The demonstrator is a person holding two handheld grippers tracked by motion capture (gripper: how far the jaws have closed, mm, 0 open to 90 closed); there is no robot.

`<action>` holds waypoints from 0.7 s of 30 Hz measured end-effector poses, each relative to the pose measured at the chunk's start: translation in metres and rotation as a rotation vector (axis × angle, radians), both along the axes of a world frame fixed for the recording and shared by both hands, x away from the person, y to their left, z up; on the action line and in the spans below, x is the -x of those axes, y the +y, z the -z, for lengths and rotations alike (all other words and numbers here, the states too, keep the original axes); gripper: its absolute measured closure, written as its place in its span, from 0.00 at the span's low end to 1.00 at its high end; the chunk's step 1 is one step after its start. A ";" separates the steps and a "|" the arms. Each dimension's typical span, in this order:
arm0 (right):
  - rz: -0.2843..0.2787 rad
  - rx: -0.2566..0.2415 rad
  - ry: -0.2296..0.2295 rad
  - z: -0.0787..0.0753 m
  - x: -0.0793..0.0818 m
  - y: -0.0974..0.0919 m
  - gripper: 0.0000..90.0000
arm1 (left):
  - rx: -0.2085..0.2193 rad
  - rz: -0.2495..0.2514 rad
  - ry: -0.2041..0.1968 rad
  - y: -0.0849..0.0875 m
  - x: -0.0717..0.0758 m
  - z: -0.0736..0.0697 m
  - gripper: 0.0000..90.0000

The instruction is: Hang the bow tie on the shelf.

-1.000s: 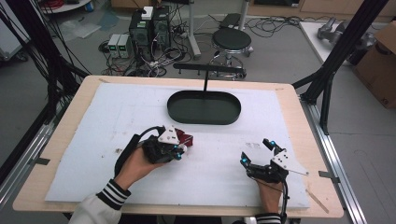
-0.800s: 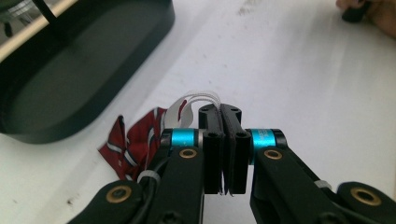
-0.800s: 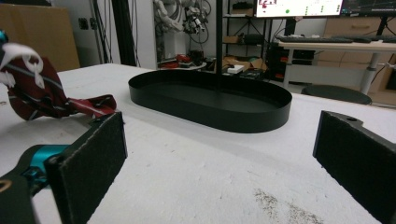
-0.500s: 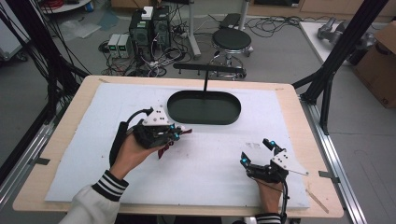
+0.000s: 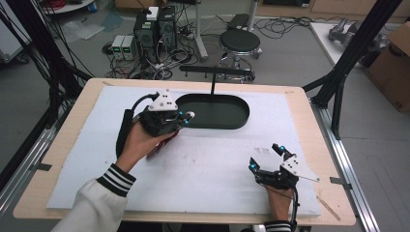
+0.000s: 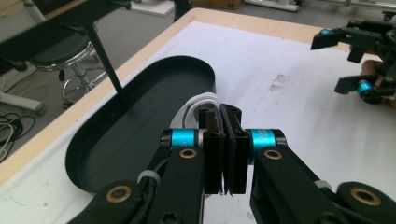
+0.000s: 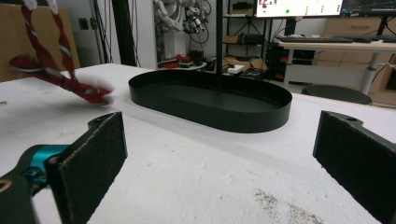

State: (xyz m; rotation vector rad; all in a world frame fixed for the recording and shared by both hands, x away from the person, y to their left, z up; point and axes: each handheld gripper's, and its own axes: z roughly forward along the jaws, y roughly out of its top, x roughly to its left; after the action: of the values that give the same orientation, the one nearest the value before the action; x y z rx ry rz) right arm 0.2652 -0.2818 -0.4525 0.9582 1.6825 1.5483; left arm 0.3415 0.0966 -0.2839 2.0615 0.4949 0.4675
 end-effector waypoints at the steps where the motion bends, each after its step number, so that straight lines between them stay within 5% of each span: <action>1: -0.002 -0.003 0.003 0.000 0.000 0.000 0.02 | 0.008 -0.005 -0.006 -0.001 -0.003 -0.004 0.97; 13: 0.000 -0.012 0.007 0.000 0.000 0.000 0.02 | 0.029 -0.027 -0.048 -0.007 -0.029 -0.027 0.97; 21: 0.004 -0.014 0.011 0.000 0.000 0.000 0.02 | 0.041 -0.012 -0.033 -0.010 -0.058 -0.024 0.97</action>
State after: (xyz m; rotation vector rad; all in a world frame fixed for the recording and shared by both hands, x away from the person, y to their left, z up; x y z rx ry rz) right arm 0.2650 -0.2822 -0.4526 0.9787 1.6785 1.5561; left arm 0.3998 0.0861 -0.2597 2.0097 0.4932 0.4943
